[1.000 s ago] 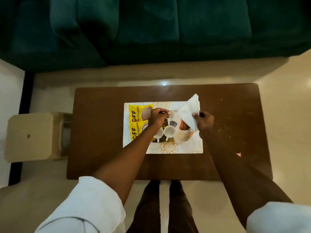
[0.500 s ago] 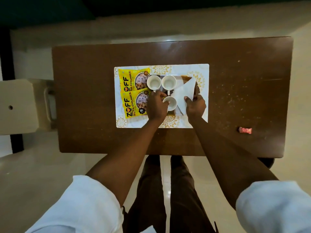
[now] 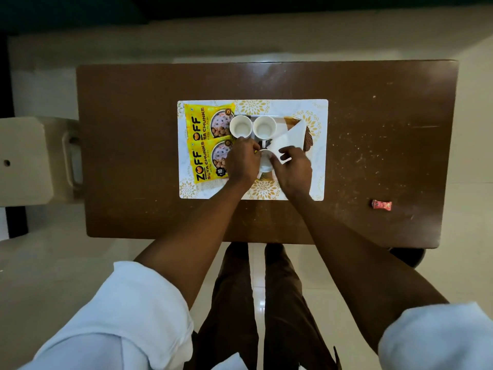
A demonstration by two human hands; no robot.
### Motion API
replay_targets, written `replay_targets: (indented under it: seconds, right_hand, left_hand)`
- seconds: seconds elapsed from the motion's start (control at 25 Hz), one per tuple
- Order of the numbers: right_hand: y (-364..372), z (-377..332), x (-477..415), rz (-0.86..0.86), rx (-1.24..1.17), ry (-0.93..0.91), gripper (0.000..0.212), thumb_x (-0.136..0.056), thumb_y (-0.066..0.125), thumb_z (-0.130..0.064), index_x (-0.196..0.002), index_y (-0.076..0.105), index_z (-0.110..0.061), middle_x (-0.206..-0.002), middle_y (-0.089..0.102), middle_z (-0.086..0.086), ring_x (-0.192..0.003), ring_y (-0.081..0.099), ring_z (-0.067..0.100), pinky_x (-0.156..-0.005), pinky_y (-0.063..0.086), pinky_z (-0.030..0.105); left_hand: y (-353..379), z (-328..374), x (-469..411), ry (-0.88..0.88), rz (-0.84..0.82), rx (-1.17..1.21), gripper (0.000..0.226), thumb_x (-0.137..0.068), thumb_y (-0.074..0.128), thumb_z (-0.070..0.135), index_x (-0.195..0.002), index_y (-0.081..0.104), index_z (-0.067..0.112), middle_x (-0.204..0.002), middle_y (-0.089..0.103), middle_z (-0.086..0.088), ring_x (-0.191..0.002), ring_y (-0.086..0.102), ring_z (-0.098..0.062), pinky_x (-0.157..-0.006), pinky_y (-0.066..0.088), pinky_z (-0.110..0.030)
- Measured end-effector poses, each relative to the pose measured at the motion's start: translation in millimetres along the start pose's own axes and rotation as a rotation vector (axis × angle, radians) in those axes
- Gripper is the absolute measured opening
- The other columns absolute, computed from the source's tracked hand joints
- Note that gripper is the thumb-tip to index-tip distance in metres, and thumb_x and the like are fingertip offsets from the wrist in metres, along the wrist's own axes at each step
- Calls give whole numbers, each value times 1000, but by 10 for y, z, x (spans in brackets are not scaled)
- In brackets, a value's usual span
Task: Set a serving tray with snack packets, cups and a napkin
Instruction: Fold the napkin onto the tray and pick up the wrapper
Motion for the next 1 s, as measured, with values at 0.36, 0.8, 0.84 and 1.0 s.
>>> replay_targets:
  seconds: [0.36,0.8,0.84,1.0]
  right_hand:
    - [99,20,-48,20,50,32,20,-92,70,-22,-108,78,-14,-106,78,3,-90,72,18,-75,54,26]
    - [106,34,-86,26,55,37,22,-95,67,-26,-109,78,-14,-106,78,4,-92,72,20,-77,53,26]
    - [79,65,-68,39,47,57,21,-96,66,-27,-108,77,-14,-106,78,3,-93,72,20,-77,52,26]
    - [-98,308,48,66,32,172,21,-99,64,-23,-110,77,-12,-109,78,4,-98,73,23,-83,54,28]
  left_hand:
    - [-6,-8,8,29,18,22,13,-92,72,17,-101,81,12,-111,72,-7,-97,70,-24,-70,50,-33]
    - [-10,-175,44,30,45,126,17,-92,70,17,-108,76,14,-114,73,-5,-104,69,-27,-78,55,-38]
    - [-28,-171,74,52,67,133,16,-94,69,19,-108,74,15,-113,72,-4,-103,69,-26,-77,55,-38]
    - [77,259,285,278,57,126,17,-100,61,29,-105,71,17,-108,71,-3,-94,69,-22,-71,52,-35]
Point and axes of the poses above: each hand's wrist, its own x-axis away from the middle knuckle, its own y-axis out of the palm, z = x × y, the point moved 8 cm from there along -x, towards the middle knuckle
